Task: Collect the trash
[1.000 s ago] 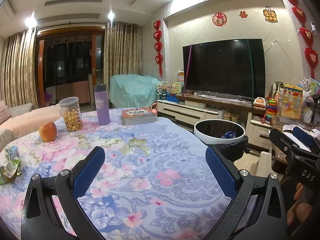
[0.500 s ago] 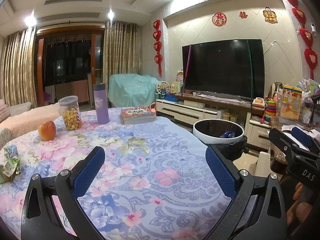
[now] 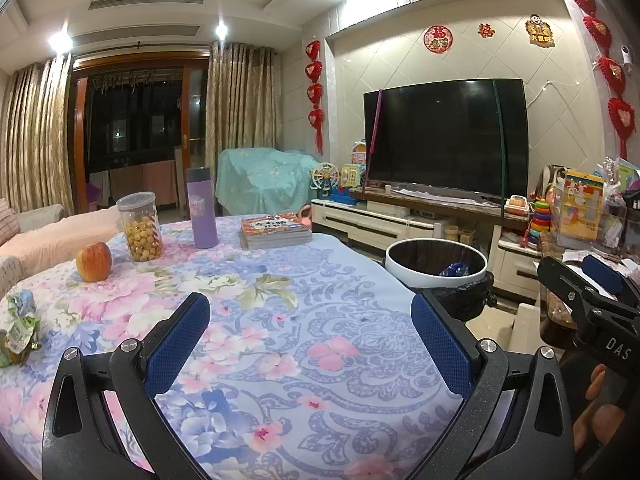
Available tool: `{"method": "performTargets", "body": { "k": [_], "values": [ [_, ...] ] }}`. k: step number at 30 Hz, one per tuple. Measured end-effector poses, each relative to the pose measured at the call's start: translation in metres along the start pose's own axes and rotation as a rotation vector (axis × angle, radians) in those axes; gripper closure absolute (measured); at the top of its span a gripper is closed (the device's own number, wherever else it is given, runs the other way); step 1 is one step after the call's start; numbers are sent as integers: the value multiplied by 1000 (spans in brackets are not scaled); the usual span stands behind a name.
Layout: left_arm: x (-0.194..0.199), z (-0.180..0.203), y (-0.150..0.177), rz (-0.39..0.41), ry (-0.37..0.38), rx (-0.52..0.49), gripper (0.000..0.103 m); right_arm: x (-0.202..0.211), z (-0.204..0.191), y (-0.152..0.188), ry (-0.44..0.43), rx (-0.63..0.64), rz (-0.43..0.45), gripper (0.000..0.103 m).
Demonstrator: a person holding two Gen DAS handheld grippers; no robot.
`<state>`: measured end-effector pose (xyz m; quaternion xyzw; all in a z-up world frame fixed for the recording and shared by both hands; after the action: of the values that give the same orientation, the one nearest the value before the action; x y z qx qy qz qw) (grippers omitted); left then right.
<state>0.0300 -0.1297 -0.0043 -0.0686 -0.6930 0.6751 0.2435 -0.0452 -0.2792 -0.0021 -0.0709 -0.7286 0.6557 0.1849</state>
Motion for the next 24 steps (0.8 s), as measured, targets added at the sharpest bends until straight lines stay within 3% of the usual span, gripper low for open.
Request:
{"method": "performTargets", "body": {
  "k": [24],
  "values": [
    [-4, -1, 2, -9, 9, 0, 0, -3, -1, 1, -14, -12, -11, 0]
  ]
}}
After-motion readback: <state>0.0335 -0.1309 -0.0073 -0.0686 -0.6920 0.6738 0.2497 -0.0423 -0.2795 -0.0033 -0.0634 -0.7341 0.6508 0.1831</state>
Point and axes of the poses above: each gripper's, at about its wrist camera, not at the fingertips, and x roughly against the way its jaws point, z to its right, y to its underside, the point moved 2 cm from there along -x, roughly the way its jaws point, and after that the axes turned 12 degrees about y, right-handed, at the moved point
